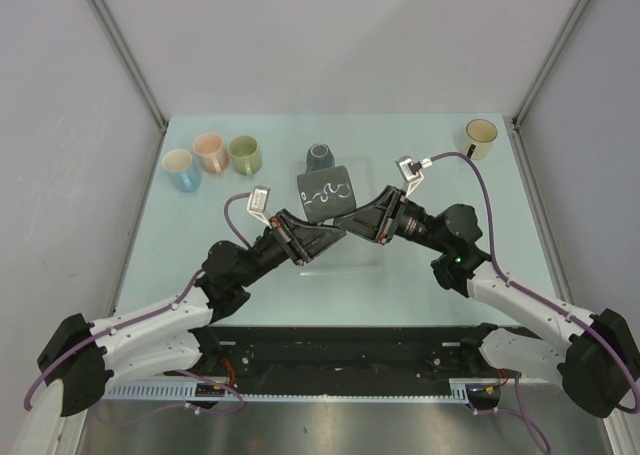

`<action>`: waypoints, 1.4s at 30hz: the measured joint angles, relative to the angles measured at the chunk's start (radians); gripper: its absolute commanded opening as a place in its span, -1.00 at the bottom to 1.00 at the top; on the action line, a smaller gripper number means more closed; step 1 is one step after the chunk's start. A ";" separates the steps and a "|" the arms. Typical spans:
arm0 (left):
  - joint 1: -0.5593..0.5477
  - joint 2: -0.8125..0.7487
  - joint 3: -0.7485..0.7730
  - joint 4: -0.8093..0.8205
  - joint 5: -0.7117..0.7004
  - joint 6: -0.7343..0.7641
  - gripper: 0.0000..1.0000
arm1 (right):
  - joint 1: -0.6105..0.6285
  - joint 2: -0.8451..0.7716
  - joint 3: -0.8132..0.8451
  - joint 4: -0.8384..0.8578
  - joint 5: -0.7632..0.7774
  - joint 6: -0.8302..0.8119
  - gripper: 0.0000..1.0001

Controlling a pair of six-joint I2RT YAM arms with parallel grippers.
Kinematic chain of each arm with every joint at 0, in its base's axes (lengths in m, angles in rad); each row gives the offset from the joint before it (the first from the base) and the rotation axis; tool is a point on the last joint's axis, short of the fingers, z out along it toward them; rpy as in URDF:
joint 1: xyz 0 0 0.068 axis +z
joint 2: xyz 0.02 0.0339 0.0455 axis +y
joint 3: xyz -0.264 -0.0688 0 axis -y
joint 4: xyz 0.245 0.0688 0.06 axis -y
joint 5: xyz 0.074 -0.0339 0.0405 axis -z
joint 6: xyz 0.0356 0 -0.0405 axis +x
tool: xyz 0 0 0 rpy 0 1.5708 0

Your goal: Turn the mug right side up

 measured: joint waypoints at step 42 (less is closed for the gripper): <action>0.013 -0.042 0.017 -0.129 -0.022 0.067 -1.00 | 0.016 -0.039 0.080 -0.235 0.003 -0.132 0.18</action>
